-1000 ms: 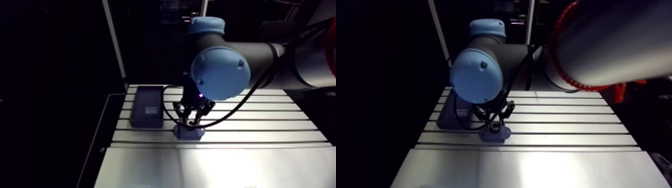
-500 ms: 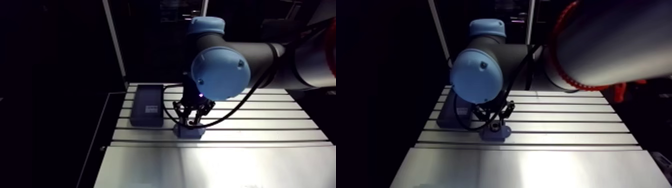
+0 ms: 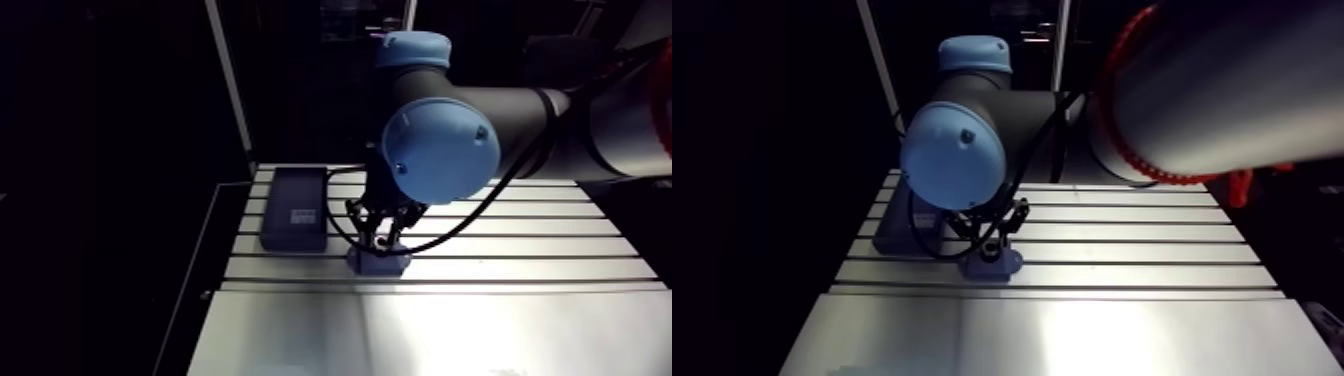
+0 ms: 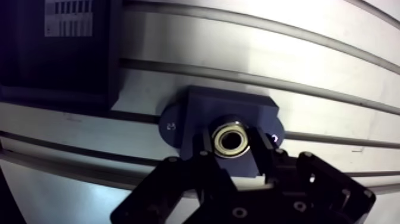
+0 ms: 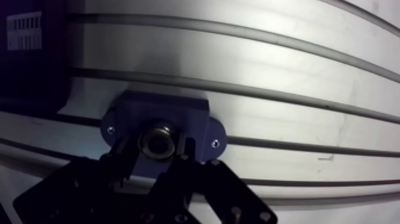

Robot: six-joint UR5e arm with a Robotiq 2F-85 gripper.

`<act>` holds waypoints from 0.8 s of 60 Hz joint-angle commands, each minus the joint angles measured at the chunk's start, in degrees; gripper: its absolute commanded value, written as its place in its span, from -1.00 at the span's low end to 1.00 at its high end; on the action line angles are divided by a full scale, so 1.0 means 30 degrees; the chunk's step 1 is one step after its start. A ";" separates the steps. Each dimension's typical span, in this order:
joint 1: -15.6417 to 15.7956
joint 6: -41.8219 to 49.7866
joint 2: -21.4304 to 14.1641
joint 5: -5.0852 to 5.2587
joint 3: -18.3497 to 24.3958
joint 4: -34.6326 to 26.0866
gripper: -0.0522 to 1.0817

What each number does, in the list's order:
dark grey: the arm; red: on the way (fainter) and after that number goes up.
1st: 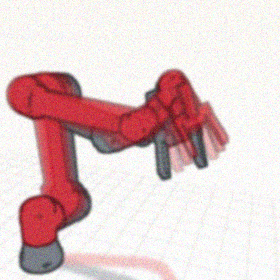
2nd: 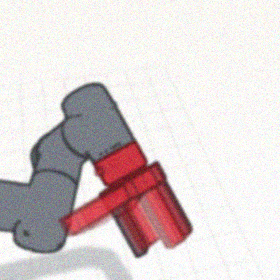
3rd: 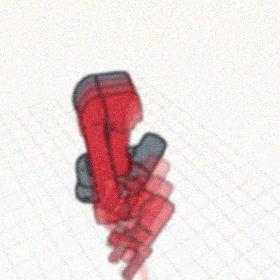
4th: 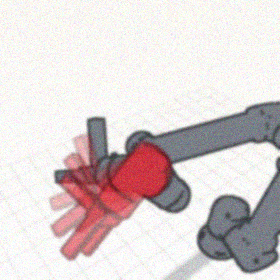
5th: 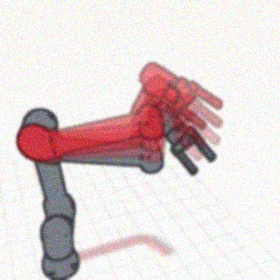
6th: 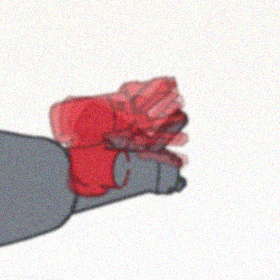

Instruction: Pick up the bearing and press it into the housing until flush.

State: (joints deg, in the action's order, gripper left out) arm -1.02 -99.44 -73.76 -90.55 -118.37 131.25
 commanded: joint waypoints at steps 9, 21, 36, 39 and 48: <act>0.0019 -0.0003 -0.0006 0.0053 0.0007 0.0009 0.30; 0.0048 -0.0004 -0.0006 0.0053 -0.0022 -0.0045 0.30; 0.0019 -0.0032 -0.0035 0.0028 -0.0138 -0.0079 0.31; 0.0019 -0.0032 -0.0064 0.0027 -0.0164 -0.0050 0.31; -0.0011 -0.0032 -0.0064 0.0023 -0.0169 -0.0049 0.31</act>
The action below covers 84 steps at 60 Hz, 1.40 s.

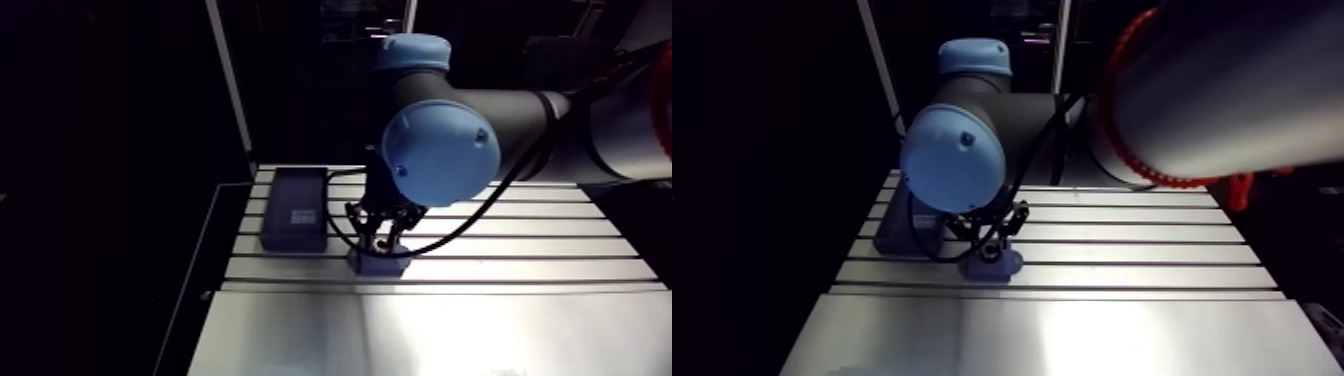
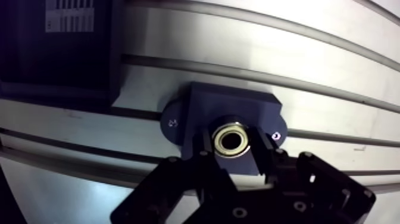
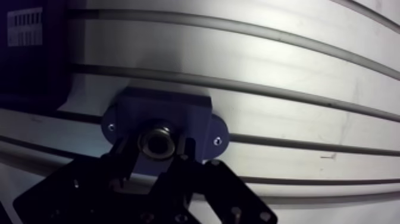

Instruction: Pick up the bearing and press it into the housing until flush.

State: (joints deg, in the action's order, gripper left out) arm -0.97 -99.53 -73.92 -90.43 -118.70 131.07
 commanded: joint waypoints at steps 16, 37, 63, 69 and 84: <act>-0.0027 -0.0003 -0.0041 0.0010 -0.0087 -0.0020 0.31; -0.0056 -0.0114 -0.0246 0.0010 -0.0146 -0.0049 0.31; -0.0085 -0.0150 -0.0276 -0.0019 -0.0205 -0.0079 0.31; -0.0085 -0.0150 -0.0276 -0.0019 -0.0201 -0.0079 0.31; -0.0085 -0.0150 -0.0247 -0.0019 -0.0205 -0.0079 0.31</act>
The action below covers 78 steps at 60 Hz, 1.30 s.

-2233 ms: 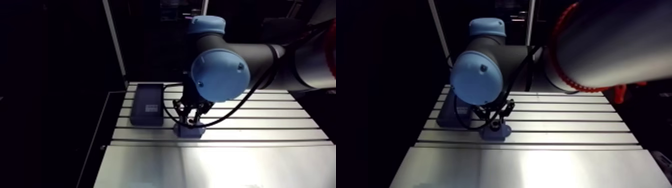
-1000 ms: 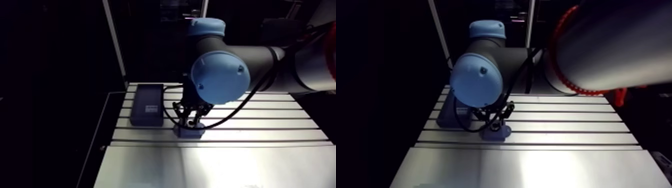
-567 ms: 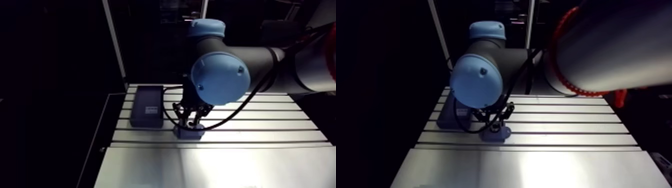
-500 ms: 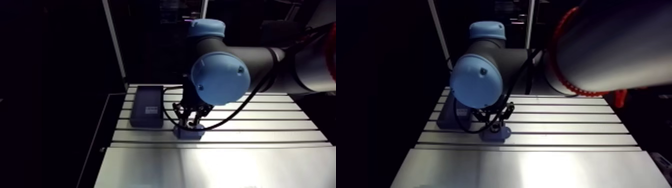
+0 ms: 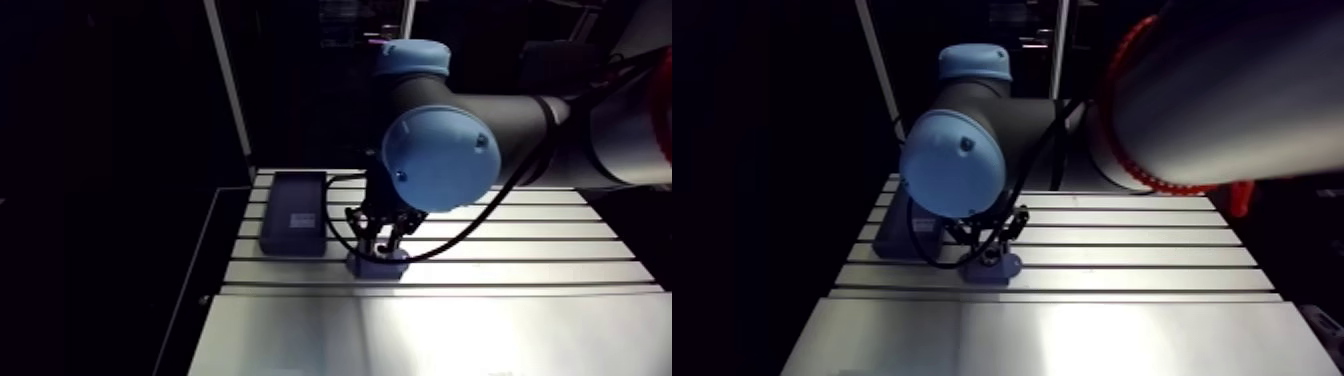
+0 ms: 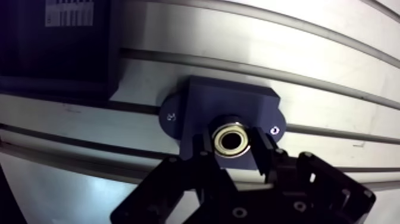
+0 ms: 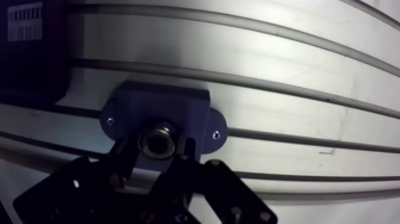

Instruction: Pick up the bearing and press it into the housing until flush.

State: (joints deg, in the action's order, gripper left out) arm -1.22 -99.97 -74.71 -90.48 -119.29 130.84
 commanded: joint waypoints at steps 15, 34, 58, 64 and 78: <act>-0.0032 -0.0003 0.0048 0.0028 -0.0007 -0.0001 0.31; -0.0004 -0.0003 0.0077 0.0028 -0.0007 -0.0026 0.31; -0.0004 -0.0032 0.0136 -0.0001 -0.0066 -0.0001 0.31; -0.0004 -0.0032 0.0136 -0.0002 -0.0066 -0.0026 0.31; 0.0108 -0.0032 0.0023 -0.0027 -0.0070 -0.0030 -0.86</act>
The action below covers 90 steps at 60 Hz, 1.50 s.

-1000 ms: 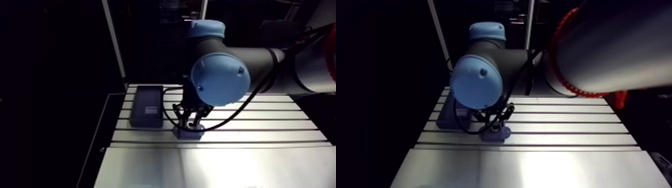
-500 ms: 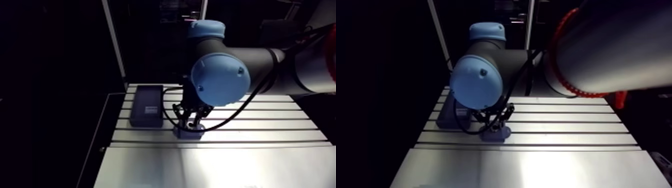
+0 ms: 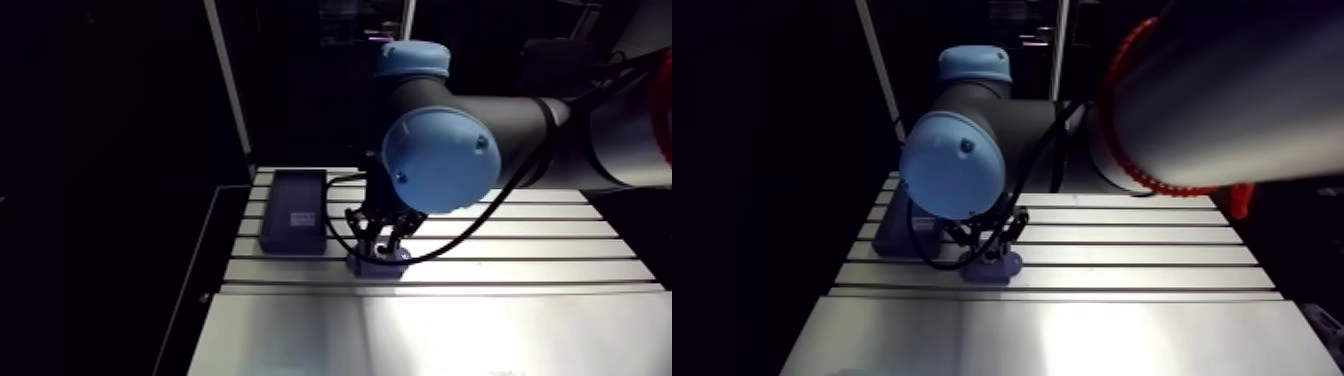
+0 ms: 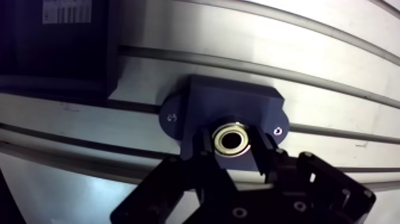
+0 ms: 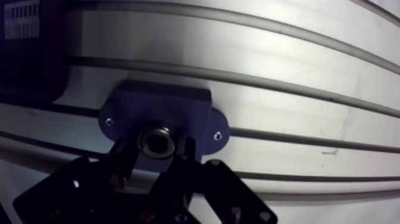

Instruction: Pick up the bearing and press it into the housing until flush.

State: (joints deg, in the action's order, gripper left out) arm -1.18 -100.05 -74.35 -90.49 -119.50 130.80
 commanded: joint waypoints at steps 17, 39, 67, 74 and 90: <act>0.0163 0.0019 -0.0756 -0.0027 0.0279 -0.0424 -0.90; -0.0036 0.0453 -0.1774 0.0031 0.1335 -0.3009 0.00; -0.0251 0.1299 -0.1515 0.0065 0.1379 -0.3067 0.76; -0.0251 0.1566 -0.1506 0.0032 0.1296 -0.3008 0.91; -0.0134 0.1746 -0.1456 0.0027 0.1066 -0.2418 0.98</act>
State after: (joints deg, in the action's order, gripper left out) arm -1.78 -95.33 -78.86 -90.44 -115.82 122.15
